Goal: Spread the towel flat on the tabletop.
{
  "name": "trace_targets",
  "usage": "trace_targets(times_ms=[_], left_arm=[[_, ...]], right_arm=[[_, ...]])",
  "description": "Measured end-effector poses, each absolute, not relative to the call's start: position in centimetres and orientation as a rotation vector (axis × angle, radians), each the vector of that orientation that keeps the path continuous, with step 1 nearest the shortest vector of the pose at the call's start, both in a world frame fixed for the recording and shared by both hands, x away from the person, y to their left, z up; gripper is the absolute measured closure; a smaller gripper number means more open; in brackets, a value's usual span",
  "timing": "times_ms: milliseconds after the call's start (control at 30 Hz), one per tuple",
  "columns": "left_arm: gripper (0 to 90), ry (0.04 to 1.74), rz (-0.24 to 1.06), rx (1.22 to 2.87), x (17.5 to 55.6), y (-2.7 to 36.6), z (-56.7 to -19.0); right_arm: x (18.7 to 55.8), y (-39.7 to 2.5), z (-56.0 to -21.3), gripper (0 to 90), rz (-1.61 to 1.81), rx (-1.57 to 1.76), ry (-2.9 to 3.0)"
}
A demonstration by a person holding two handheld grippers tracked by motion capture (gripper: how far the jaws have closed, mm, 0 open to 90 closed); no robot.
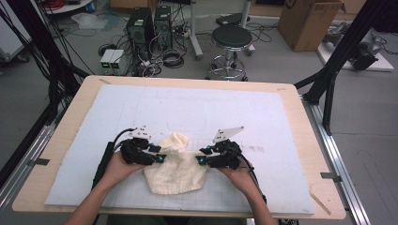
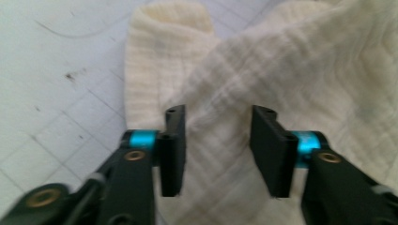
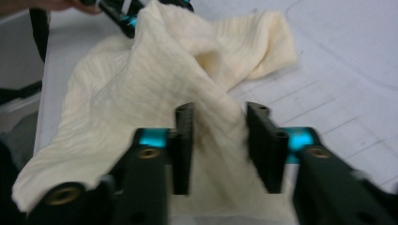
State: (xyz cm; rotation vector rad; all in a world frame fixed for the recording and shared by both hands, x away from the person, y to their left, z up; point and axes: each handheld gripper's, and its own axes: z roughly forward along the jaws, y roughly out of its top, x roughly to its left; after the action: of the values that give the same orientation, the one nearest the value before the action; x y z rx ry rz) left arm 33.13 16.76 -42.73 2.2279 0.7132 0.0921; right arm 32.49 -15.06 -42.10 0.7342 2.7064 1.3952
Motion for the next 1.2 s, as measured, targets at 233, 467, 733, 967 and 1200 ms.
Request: trace_targets(times_ms=[233,467,733,967,1200], left_arm=[[88.0,0.694,0.122,2.224,31.6,16.9,-42.8],[88.9,0.675,0.116,2.205,29.2,18.2,-42.3],[70.2,0.717,0.179,2.101,31.9,16.7,-38.8],[63.8,0.729,0.195,2.130,36.5,12.5,-38.5],[57.7,0.743,0.142,2.188,39.6,9.8,-40.0]], right_arm=[[30.5,-16.0,-41.1,81.2,1.384,0.709,2.707],[27.3,-16.6,-40.1,81.5,1.419,0.653,2.705],[25.3,-14.7,-40.8,79.0,1.391,0.569,2.748],[25.4,-14.4,-41.3,78.7,1.380,0.560,2.759],[25.9,-14.8,-41.6,78.6,1.403,0.578,2.743]])
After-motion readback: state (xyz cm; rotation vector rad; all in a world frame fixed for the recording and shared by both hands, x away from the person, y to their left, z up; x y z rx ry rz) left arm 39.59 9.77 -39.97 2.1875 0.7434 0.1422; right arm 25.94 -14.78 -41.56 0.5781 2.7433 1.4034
